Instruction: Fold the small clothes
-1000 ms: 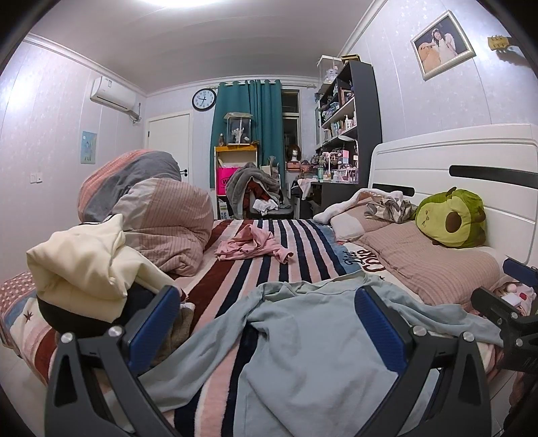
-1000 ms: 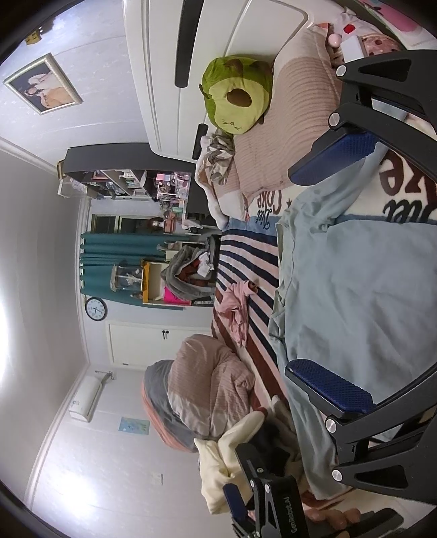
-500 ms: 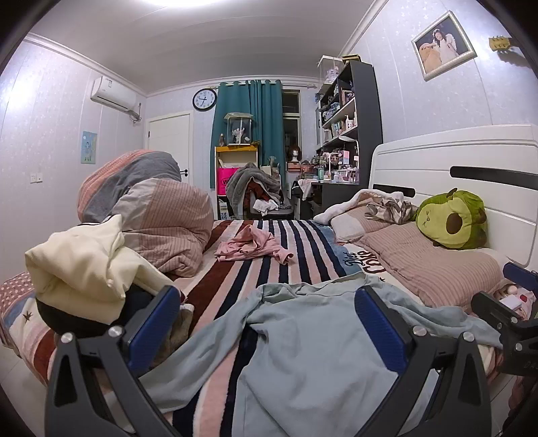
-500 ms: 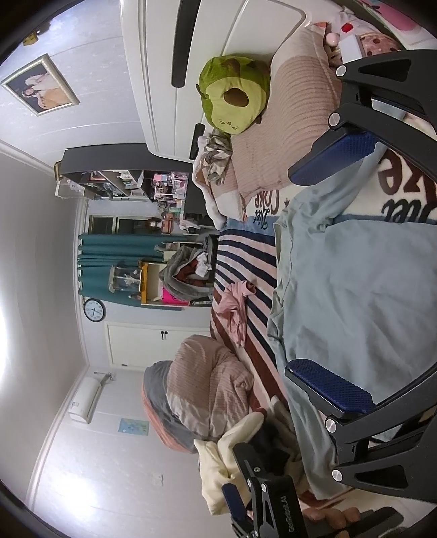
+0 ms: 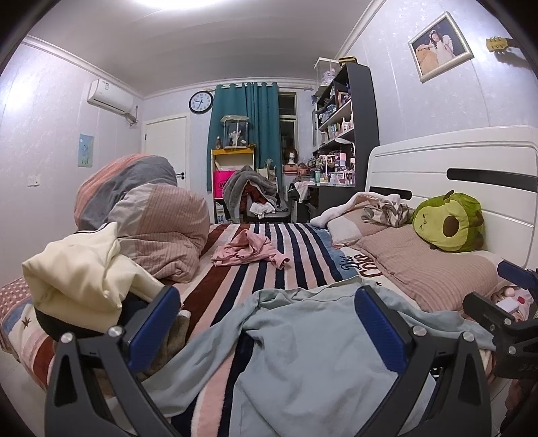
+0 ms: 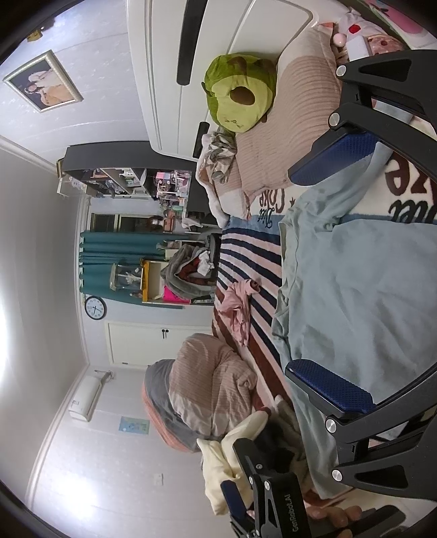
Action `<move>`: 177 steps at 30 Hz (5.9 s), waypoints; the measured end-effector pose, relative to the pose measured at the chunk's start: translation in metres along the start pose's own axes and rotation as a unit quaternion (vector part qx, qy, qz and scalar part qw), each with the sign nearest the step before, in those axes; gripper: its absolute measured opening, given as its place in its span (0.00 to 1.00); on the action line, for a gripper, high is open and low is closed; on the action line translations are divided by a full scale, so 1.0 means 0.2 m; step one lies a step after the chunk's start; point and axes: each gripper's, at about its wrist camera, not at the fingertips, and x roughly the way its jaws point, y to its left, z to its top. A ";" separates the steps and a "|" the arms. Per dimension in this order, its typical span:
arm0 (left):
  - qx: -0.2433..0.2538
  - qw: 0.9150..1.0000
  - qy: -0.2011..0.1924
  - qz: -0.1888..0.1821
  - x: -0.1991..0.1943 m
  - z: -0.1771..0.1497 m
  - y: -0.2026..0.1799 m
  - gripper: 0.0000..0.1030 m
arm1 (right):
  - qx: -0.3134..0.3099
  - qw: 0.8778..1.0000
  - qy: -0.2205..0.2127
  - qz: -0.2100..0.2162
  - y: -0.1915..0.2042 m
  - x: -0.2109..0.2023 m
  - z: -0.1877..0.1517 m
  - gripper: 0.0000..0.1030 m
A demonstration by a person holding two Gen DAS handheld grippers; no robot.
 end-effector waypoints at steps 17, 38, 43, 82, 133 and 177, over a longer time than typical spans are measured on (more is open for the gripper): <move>0.000 1.000 0.003 -0.002 0.00 -0.01 -0.01 0.99 | 0.004 1.000 0.012 0.014 0.03 0.04 0.06 0.99; -0.039 0.987 0.150 0.051 0.31 -0.60 0.93 0.99 | -0.011 0.991 0.127 0.048 0.37 0.37 -0.13 1.00; -0.118 0.973 0.198 -0.028 0.35 -0.79 1.19 0.99 | -0.018 0.985 0.165 0.053 0.44 0.50 -0.17 1.00; -0.023 0.984 0.050 -0.171 0.29 0.07 0.42 0.04 | 0.075 0.976 0.171 0.111 0.11 0.47 -0.28 1.00; -0.039 0.943 0.281 -0.172 0.58 -0.61 0.34 0.60 | -0.072 0.942 0.295 0.142 0.16 0.93 -0.50 0.08; 0.013 0.948 0.243 -0.204 1.59 -0.11 0.08 0.60 | -0.050 0.947 0.258 0.185 -0.26 1.32 -0.07 0.53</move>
